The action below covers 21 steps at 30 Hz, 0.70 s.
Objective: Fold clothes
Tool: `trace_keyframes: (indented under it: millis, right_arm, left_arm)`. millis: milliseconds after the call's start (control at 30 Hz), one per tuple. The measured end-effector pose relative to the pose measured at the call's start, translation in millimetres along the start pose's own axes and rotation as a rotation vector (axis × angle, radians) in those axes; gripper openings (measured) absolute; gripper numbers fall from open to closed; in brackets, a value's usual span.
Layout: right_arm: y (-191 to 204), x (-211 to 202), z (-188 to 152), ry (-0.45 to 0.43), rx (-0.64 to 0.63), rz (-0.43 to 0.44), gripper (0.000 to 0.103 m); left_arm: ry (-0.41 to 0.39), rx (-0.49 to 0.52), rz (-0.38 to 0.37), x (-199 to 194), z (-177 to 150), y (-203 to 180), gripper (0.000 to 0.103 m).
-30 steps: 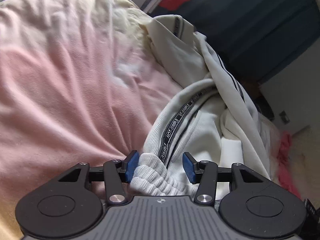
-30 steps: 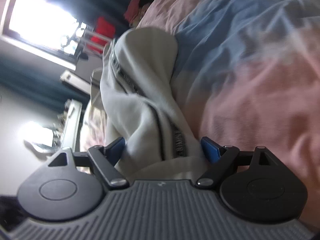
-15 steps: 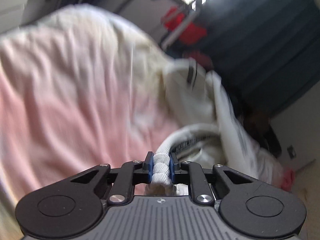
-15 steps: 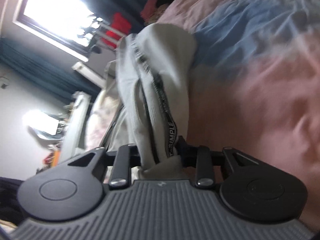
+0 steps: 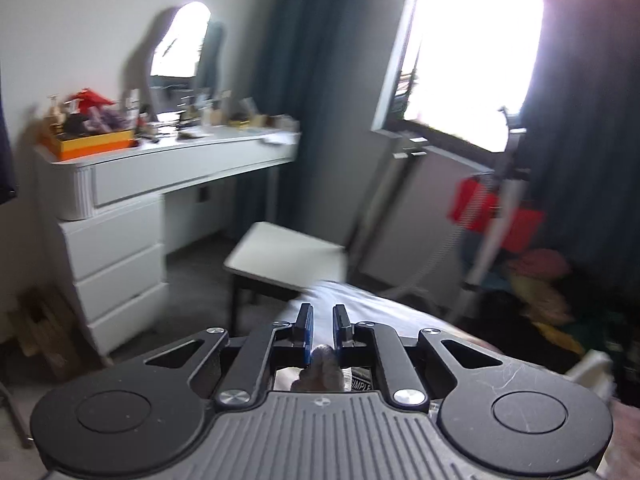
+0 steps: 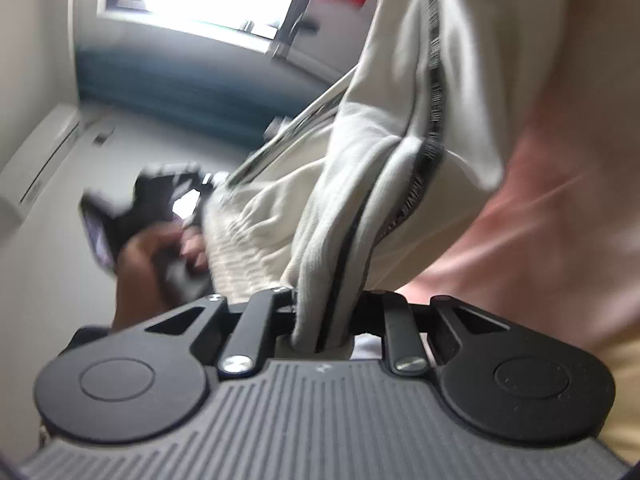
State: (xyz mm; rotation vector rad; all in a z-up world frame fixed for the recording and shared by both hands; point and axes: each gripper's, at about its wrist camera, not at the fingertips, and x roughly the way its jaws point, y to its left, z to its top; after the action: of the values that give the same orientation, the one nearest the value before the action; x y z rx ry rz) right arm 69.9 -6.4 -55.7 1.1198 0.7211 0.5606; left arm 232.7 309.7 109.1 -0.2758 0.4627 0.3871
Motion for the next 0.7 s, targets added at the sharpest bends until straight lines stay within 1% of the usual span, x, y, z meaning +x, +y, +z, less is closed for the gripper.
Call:
trace_keyframes:
  millis: [67,100,167,200,267,367,467,533,567,600,667,700]
  right_arm:
    - [3.8,46.5,-8.3,0.056,-0.007,0.007,0.019]
    - [4.2,69.1,-13.6,0.086,-0.014,0.006,0.019]
    - [-3.7,108.3,-22.6,0.157,-0.009,-0.013,0.019]
    - [-8.9,125.8,-25.4,0.19,-0.009,-0.027,0.018]
    - [-15.7,138.6,-24.3,0.207,-0.017,-0.043,0.019]
    - [-25.5,154.8,-21.7,0.226,-0.03,-0.065,0.019]
    - [-26.3,161.8,-16.3,0.246,-0.06,-0.084,0.02]
    - [-14.2,157.5,-13.7,0.261,-0.095,-0.105,0.023]
    - [-8.5,155.7,-11.2,0.271,-0.11,-0.116,0.023]
    - [-2.8,153.8,-8.7,0.281,-0.126,-0.126,0.026]
    - [12.1,135.9,-9.6,0.269,-0.2,-0.164,0.038]
    - [19.7,126.2,-10.4,0.261,-0.238,-0.184,0.051]
  left_arm:
    - [0.04,0.002,0.045,40.3,7.3,18.1,0.009]
    - [0.036,0.017,0.076,58.5,8.8,25.2,0.0]
    - [0.022,0.049,0.141,94.1,11.7,39.0,0.0]
    - [0.005,0.065,0.157,105.5,12.1,50.1,0.0]
    - [0.026,0.048,0.14,132.0,9.1,71.0,0.0]
    - [0.08,0.016,0.125,157.1,-7.5,93.4,0.0]
    - [0.129,0.029,0.094,155.6,-27.0,99.4,0.001]
    - [0.137,0.038,0.062,140.0,-39.3,99.0,0.001]
    - [0.134,0.047,0.04,129.5,-43.3,96.3,0.004]
    - [0.131,0.057,0.017,118.7,-47.1,93.4,0.007]
    - [0.143,0.099,-0.027,94.6,-55.0,79.7,0.019]
    - [0.146,0.116,-0.05,86.7,-56.8,74.4,0.023]
